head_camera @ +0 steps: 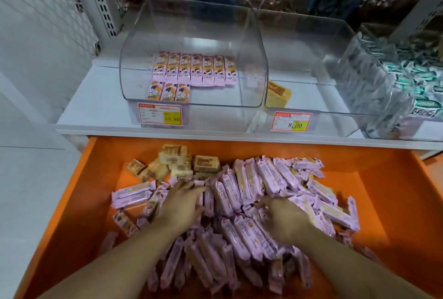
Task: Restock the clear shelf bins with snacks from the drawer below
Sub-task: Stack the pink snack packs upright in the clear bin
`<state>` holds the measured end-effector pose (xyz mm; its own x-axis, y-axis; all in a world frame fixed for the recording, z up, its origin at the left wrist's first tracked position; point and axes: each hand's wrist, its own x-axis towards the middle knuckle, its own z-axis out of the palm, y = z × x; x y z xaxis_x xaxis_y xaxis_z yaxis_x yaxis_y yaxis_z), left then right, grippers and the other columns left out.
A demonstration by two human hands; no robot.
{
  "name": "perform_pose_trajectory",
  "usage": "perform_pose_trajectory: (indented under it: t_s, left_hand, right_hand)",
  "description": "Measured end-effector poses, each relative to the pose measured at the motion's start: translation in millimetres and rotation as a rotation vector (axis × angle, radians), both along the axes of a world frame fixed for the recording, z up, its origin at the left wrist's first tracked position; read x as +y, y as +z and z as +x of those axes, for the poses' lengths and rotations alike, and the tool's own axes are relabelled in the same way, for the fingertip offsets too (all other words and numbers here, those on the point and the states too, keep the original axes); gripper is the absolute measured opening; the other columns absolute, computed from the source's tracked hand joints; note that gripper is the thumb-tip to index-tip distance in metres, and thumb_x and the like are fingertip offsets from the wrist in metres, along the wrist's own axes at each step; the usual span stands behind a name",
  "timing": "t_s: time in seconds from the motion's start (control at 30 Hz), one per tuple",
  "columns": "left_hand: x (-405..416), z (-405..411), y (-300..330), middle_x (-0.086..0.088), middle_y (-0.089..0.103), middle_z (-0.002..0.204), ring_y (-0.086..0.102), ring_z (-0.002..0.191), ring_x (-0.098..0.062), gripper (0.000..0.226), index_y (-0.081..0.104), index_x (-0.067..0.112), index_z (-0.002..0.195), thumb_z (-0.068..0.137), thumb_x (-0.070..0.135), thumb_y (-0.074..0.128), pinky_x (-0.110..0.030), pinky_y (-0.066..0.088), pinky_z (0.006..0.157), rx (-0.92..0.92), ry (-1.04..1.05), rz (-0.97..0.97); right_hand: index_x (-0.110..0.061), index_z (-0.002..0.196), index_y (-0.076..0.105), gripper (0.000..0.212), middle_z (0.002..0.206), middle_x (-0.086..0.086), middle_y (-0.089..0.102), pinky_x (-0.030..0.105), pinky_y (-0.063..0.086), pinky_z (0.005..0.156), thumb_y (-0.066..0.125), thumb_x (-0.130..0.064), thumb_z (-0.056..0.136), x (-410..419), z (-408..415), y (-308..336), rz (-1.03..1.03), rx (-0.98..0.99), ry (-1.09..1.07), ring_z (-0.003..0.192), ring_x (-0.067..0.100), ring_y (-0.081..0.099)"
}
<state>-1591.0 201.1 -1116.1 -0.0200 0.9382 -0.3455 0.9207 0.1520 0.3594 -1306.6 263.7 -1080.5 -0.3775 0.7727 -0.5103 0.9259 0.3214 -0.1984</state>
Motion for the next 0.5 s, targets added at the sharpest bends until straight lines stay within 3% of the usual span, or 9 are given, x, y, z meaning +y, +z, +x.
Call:
perform_pose_trajectory:
  t_s: [0.1, 0.13, 0.2, 0.3, 0.4, 0.5]
  left_hand:
    - [-2.3, -0.1, 5.1, 0.007, 0.059, 0.140, 0.049, 0.134, -0.018, 0.039, 0.061, 0.033, 0.124, 0.089, 0.034, 0.078, -0.033, 0.042, 0.111, -0.031, 0.061, 0.109]
    - [-2.9, -0.4, 9.1, 0.009, 0.061, 0.130, 0.055, 0.123, -0.016, 0.033, 0.059, 0.033, 0.113, 0.087, 0.031, 0.079, -0.029, 0.046, 0.101, -0.044, 0.077, 0.134]
    - [-5.5, 0.1, 17.2, 0.013, 0.057, 0.115, 0.058, 0.102, -0.012, 0.035, 0.047, 0.034, 0.100, 0.088, 0.026, 0.079, -0.024, 0.044, 0.081, -0.080, 0.104, 0.148]
    - [-10.3, 3.2, 29.5, 0.012, 0.058, 0.102, 0.061, 0.086, -0.009, 0.042, 0.041, 0.034, 0.097, 0.088, 0.015, 0.078, -0.024, 0.045, 0.068, -0.165, 0.160, 0.153]
    - [-12.6, 6.3, 50.9, 0.009, 0.067, 0.092, 0.066, 0.076, -0.003, 0.044, 0.044, 0.032, 0.105, 0.088, 0.012, 0.079, -0.020, 0.050, 0.057, -0.354, 0.305, 0.117]
    - [-10.0, 9.8, 90.5, 0.010, 0.068, 0.101, 0.069, 0.080, -0.002, 0.053, 0.050, 0.030, 0.111, 0.080, 0.010, 0.087, -0.022, 0.058, 0.068, -0.589, 0.366, 0.091]
  right_hand:
    - [-0.041, 0.115, 0.056, 0.025, 0.095, -0.011, 0.065, 0.033, 0.059, 0.065, 0.056, -0.027, 0.095, -0.6, -5.0, 7.4, 0.021, 0.055, -0.002, 0.078, 0.013, 0.066]
    - [-0.042, 0.109, 0.055, 0.023, 0.091, -0.012, 0.064, 0.034, 0.060, 0.066, 0.057, -0.024, 0.094, -1.0, -6.8, 10.8, 0.021, 0.092, -0.012, 0.077, 0.011, 0.065]
    - [-0.041, 0.116, 0.058, 0.029, 0.089, -0.013, 0.062, 0.028, 0.055, 0.061, 0.063, -0.022, 0.094, -2.7, -9.6, 17.6, -0.014, 0.166, -0.046, 0.073, 0.007, 0.063]
    - [-0.037, 0.124, 0.058, 0.037, 0.090, -0.007, 0.064, 0.022, 0.051, 0.056, 0.073, -0.021, 0.093, -6.7, -15.9, 32.2, -0.068, 0.263, -0.100, 0.071, 0.007, 0.064]
    - [-0.035, 0.125, 0.059, 0.040, 0.092, -0.009, 0.062, 0.014, 0.046, 0.056, 0.076, -0.021, 0.092, -6.6, -24.6, 55.5, -0.068, 0.375, -0.146, 0.071, 0.004, 0.060]
    - [-0.036, 0.122, 0.062, 0.040, 0.100, -0.011, 0.060, 0.016, 0.046, 0.063, 0.081, -0.024, 0.089, -1.7, -32.4, 89.6, -0.023, 0.487, -0.171, 0.078, 0.006, 0.059]
